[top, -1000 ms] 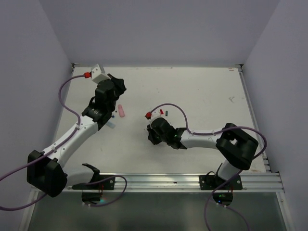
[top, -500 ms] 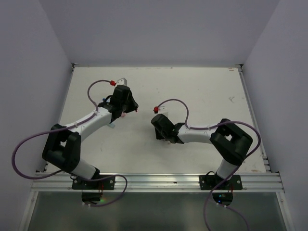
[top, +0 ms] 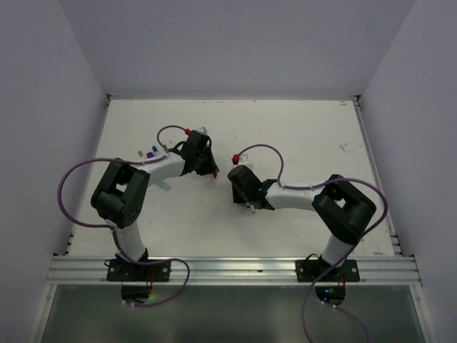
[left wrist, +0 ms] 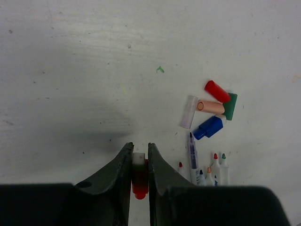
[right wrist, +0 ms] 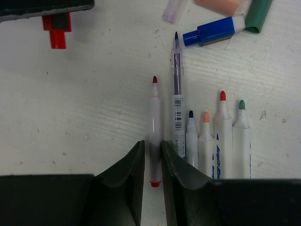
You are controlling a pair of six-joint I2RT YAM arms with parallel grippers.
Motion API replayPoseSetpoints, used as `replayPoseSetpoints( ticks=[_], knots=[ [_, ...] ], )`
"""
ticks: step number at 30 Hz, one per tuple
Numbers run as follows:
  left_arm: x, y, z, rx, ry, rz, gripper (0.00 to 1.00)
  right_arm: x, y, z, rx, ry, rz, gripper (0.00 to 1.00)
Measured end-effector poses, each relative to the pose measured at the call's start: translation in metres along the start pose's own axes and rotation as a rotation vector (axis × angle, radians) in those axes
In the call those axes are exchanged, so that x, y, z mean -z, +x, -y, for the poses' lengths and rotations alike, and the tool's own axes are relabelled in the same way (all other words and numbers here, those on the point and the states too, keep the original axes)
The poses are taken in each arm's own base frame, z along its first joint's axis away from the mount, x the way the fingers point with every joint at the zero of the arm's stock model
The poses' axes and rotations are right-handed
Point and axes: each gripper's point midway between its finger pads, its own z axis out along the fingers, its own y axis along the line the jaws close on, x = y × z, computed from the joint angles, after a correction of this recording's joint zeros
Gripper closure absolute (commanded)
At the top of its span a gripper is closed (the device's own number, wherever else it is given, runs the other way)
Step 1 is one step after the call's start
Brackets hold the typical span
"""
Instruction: Open the pen caps
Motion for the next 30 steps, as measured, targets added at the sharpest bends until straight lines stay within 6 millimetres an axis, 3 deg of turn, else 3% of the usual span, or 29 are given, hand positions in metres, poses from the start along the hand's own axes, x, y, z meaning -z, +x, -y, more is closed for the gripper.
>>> replayPoseSetpoints(
  ticks=[11,19,20,24,27,30],
  knots=[
    [-0.027,0.008,0.021,-0.005,0.008,-0.028,0.65,0.0,0.001,-0.009,-0.005,-0.049,-0.002,0.69],
    [-0.026,0.008,0.027,0.001,0.016,-0.018,0.48,0.014,0.002,-0.013,0.006,-0.113,0.002,0.51],
    [-0.025,0.007,0.027,0.0,0.011,-0.015,0.47,0.019,-0.001,-0.014,0.008,-0.125,0.012,0.49],
    [-0.012,-0.001,0.017,-0.015,-0.049,0.022,0.23,0.043,-0.022,-0.02,0.012,-0.179,0.083,0.33],
    [0.009,-0.017,0.012,-0.033,-0.095,0.084,0.09,0.063,-0.038,-0.022,0.017,-0.214,0.147,0.23],
    [0.033,-0.038,0.005,-0.044,-0.139,0.161,0.02,0.08,-0.05,-0.021,0.024,-0.233,0.205,0.12]
  ],
)
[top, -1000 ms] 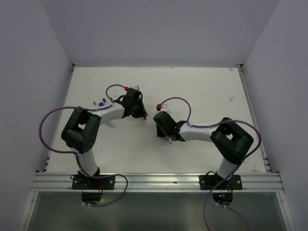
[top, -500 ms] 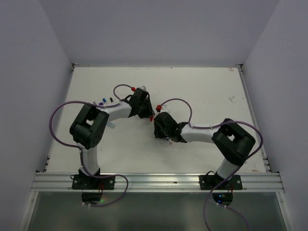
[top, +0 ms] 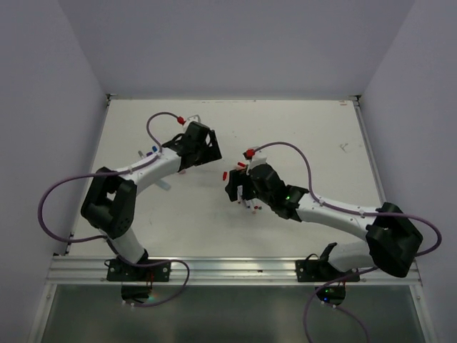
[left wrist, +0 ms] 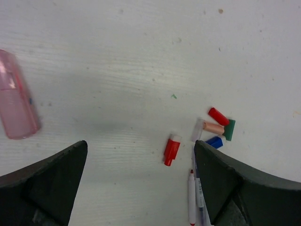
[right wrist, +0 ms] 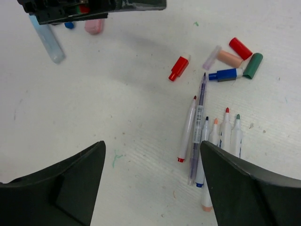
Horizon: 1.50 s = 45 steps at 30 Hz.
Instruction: Open the pen caps
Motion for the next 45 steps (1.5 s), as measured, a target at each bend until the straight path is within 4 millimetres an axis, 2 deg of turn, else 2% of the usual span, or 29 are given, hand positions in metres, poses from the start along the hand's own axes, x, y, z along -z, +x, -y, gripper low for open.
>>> replayPoseSetpoints(
  ticks=[2,5,9,13,18,28,32,42,45],
  knots=[
    [0.008,-0.015,-0.013,0.005,-0.04,0.042,0.02,0.008,-0.008,0.001,0.008,-0.006,0.039,0.08],
    [0.008,-0.029,-0.038,0.017,-0.106,0.063,0.04,0.016,-0.015,0.003,0.016,-0.006,0.076,0.06],
    [0.0,-0.035,-0.078,0.034,-0.212,0.039,0.12,0.018,-0.014,0.007,0.022,0.006,0.087,0.06],
    [-0.016,-0.032,-0.099,0.026,-0.284,-0.005,0.19,0.018,-0.013,0.008,0.025,0.008,0.085,0.06],
    [-0.03,-0.028,-0.109,0.009,-0.326,-0.045,0.27,0.017,-0.012,0.009,0.027,0.008,0.083,0.06],
    [-0.047,-0.045,-0.122,0.031,-0.365,-0.043,0.4,0.016,-0.008,0.01,0.029,0.011,0.076,0.06],
    [-0.055,-0.039,-0.127,0.023,-0.38,-0.065,0.44,0.016,-0.009,0.01,0.028,0.009,0.079,0.07],
    [-0.059,-0.04,-0.135,0.032,-0.391,-0.071,0.55,0.013,-0.006,0.009,0.027,-0.003,0.079,0.1],
    [-0.059,-0.04,-0.135,0.033,-0.39,-0.07,0.62,0.01,0.0,0.008,0.026,-0.016,0.074,0.11]
  ],
)
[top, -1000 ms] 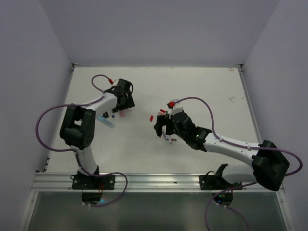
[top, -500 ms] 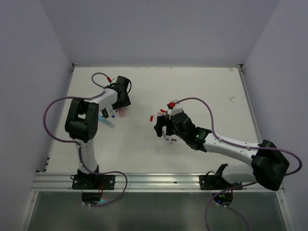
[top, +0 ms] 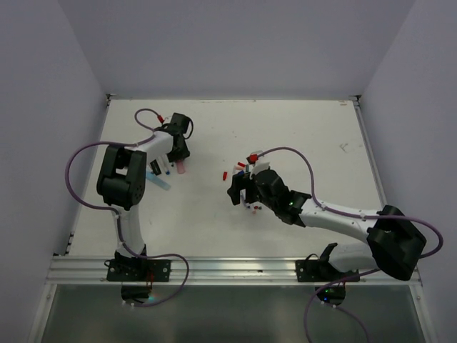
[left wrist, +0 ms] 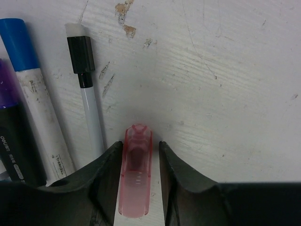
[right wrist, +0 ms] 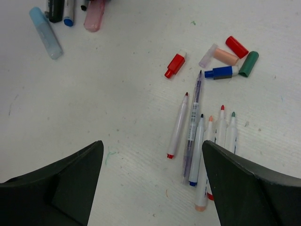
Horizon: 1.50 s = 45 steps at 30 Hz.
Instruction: Open the pen caps
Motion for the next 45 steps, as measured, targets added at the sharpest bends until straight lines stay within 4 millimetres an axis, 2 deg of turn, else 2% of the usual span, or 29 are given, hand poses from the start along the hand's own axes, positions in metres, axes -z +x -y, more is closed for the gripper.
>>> replayPoseSetpoints(
  ticks=[3,11,14,18,21,29,32,38,45],
  knots=[
    [0.0,-0.001,0.002,0.007,0.009,0.002,0.72,-0.005,0.008,-0.004,-0.001,-0.03,-0.016,0.12],
    [0.001,0.0,0.005,0.029,0.035,0.015,0.83,-0.017,0.014,-0.025,-0.019,-0.134,-0.028,0.15],
    [0.005,0.007,0.006,0.056,0.068,0.009,0.86,-0.024,0.02,-0.031,-0.03,-0.169,-0.043,0.18],
    [0.021,0.025,0.004,0.1,0.121,-0.028,0.88,-0.037,0.024,-0.041,-0.055,-0.203,-0.06,0.22],
    [0.037,0.03,0.009,0.138,0.175,-0.027,0.88,-0.047,0.018,-0.052,-0.069,-0.23,-0.05,0.25],
    [0.1,0.024,0.037,0.211,0.377,0.051,0.88,-0.065,-0.022,-0.081,-0.098,-0.296,0.033,0.3],
    [0.118,0.022,0.042,0.233,0.429,0.076,0.88,-0.069,-0.032,-0.086,-0.1,-0.306,0.052,0.33],
    [0.134,0.021,0.042,0.27,0.467,0.099,0.88,-0.077,-0.036,-0.091,-0.101,-0.309,0.06,0.4],
    [0.143,0.022,0.044,0.296,0.493,0.103,0.88,-0.085,-0.036,-0.092,-0.101,-0.307,0.057,0.49]
  ],
)
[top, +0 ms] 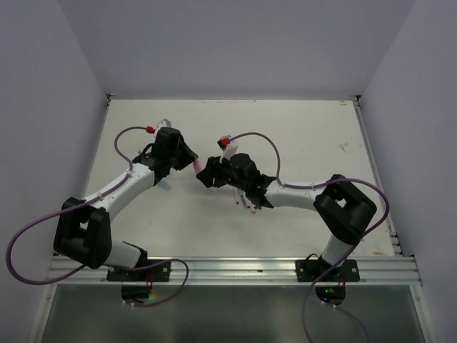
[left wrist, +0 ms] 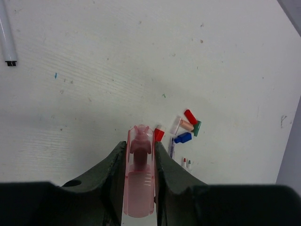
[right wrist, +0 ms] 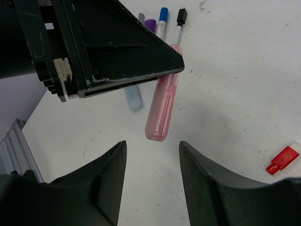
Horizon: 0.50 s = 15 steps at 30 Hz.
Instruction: Open the pen caps
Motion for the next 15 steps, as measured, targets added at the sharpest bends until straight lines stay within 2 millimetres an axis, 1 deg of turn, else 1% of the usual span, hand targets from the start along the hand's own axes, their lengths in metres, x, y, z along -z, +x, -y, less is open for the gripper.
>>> replayPoseSetpoints(
  ticks=[6,9,15],
  knots=[
    [0.0046,0.0002,0.0071,0.013,0.031,0.012,0.88,-0.0038,-0.0031,0.0019,-0.002,0.003,0.006,0.51],
    [0.0053,0.0015,0.0073,0.022,0.042,0.016,0.89,-0.0064,-0.0026,0.0027,-0.003,0.003,0.007,0.52],
    [0.0042,0.0063,0.0047,0.03,0.047,0.013,0.89,-0.0092,-0.0022,0.0044,-0.004,0.003,0.008,0.58]
  ],
)
